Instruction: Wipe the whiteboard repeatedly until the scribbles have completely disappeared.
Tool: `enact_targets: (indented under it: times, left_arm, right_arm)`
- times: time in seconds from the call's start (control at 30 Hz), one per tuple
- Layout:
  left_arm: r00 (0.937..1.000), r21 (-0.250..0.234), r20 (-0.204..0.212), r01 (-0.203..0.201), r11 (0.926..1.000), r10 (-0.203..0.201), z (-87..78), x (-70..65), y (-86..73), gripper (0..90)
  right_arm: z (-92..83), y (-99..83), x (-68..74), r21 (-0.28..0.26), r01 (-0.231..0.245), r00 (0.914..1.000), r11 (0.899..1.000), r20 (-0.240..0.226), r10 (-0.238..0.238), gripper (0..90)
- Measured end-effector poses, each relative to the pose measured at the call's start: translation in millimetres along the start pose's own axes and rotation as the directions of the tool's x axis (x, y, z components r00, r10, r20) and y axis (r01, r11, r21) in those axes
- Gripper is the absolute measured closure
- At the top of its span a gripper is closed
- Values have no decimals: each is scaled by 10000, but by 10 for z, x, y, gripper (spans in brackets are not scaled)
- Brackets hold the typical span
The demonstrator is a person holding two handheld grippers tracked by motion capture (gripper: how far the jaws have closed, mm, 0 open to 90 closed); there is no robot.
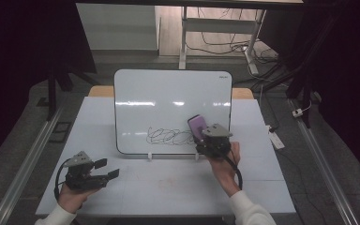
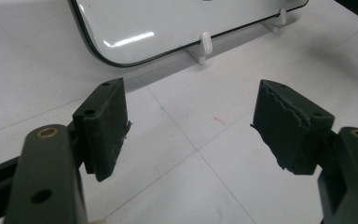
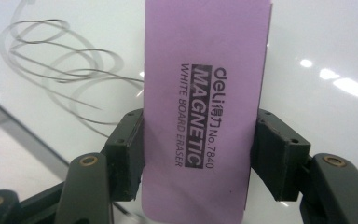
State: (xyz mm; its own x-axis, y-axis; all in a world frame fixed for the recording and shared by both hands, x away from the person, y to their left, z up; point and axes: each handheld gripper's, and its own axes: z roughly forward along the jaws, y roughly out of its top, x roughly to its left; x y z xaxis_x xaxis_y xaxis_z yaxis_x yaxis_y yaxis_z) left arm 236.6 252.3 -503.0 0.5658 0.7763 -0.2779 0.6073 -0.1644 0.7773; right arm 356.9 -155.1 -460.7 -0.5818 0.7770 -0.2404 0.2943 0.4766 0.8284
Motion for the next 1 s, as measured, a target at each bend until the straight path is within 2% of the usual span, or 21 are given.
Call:
enact_targets:
  times: [0.03, 0.13, 0.23, 0.3, 0.37, 0.4, 0.47, 0.5, 0.6, 0.67, 0.8, 0.83, 0.87, 0.93, 1.0]
  left_arm:
    - [10000, -2, 8, 1, 10000, -1, 0, 0, 0, 269]
    - [10000, -13, 44, -24, 10000, 25, -4, -4, 1, 270]
    - [10000, -10, 62, -14, 10000, 14, -8, 2, -4, 269]
    - [10000, -26, 89, 4, 10000, -4, -9, 10, -3, 269]
    - [10000, -23, 92, 8, 10000, -8, -7, 13, -2, 269]
    - [10000, -23, 95, 13, 10000, -13, -7, 14, -1, 269]
    - [10000, -25, 89, 22, 10000, -22, -7, 12, 1, 270]
    - [10000, -24, 85, 44, 10000, -44, -5, 10, 3, 270]
    - [10000, -5, 78, 19, 10000, -19, -1, 1, 6, 269]
    - [10000, 7, 83, -4, 10000, 4, 2, -4, 7, 269]
    - [9999, -10, 125, -40, 10000, 40, -3, -6, 7, 269]
    - [9999, -28, 135, -32, 10000, 32, -6, -3, 7, 269]
    - [9999, -39, 154, -18, 10000, 19, -11, 3, 7, 270]
    - [9998, -54, 176, -24, 10000, 25, -15, 12, 7, 270]
    - [9998, -62, 201, -22, 10000, 23, -16, 17, 6, 270]
  right_arm:
    - [41, 13, 59, 42, 14, 9999, 10000, -125, -13, 399]
    - [153, 47, 260, 121, 534, 9980, 9985, -356, -529, 400]
    - [171, 59, 329, 162, 825, 9962, 9965, -309, -820, 401]
    - [129, 50, 256, 139, 626, 9980, 9979, -29, -626, 401]
    - [45, 30, 75, 30, 272, 9972, 9996, 695, -273, 401]
    - [10, 14, -24, -81, -22, 9961, 10000, 885, 30, 401]
    - [-19, -6, -154, -199, -455, 9938, 9988, 1007, 473, 401]
    - [-15, -7, -163, -253, -630, 9934, 9977, 947, 651, 402]
    - [73, 31, 9, -265, -130, 9973, 9996, 714, 149, 402]
    - [179, 94, 257, -288, 324, 9993, 9991, 196, -318, 402]
    - [333, 180, 658, -187, 988, 9936, 9949, -533, -997, 402]
    - [341, 185, 692, -154, 1080, 9927, 9940, -525, -1087, 402]
    - [339, 183, 693, -155, 1228, 9911, 9923, -493, -1234, 402]
    - [287, 155, 586, -60, 945, 9945, 9955, -447, -947, 402]
    - [198, 96, 365, -67, 550, 9985, 9985, 61, -550, 402]
